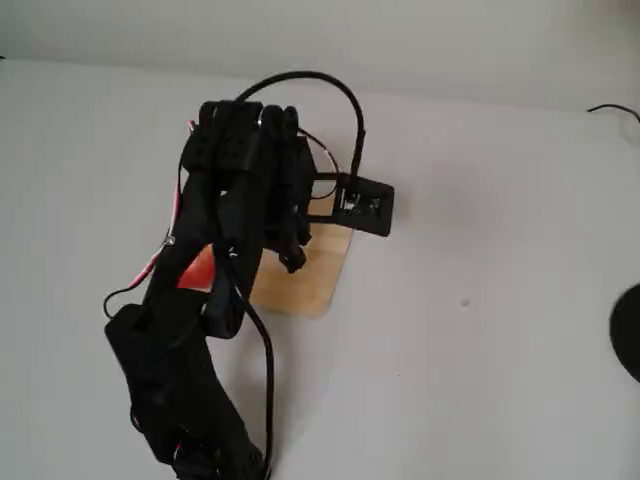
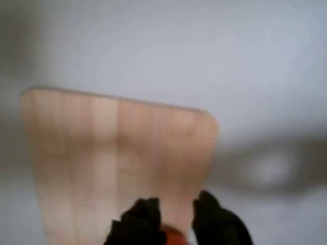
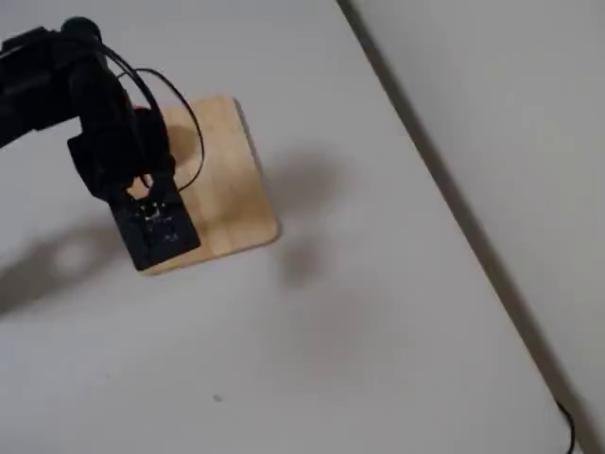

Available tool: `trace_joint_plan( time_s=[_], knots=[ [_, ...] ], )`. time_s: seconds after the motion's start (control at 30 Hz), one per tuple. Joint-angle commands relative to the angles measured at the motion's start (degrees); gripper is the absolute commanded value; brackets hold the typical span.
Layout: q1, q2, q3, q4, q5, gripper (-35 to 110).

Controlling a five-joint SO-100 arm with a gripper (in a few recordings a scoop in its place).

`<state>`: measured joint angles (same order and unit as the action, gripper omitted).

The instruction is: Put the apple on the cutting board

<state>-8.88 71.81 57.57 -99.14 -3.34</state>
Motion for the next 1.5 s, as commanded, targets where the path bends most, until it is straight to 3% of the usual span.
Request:
trace_joint_plan(
  time_s=[0.0, 0.3, 0.5, 0.7, 1.07, 1.37, 1.47],
  knots=[
    [1.8, 5.1, -3.1, -0.7, 0.3, 3],
    [11.8, 8.8, -3.0, -1.8, -0.8, 0],
    [12.9, 23.5, -1.6, -4.2, -1.4, 0],
    [10.6, 43.6, 11.0, -3.9, -1.1, 0],
    [8.3, 85.2, 57.5, 6.0, -2.1, 0],
    [15.3, 116.5, 99.1, 18.6, -12.0, 0],
    [19.2, 116.6, 107.6, 22.2, -12.1, 0]
  ],
)
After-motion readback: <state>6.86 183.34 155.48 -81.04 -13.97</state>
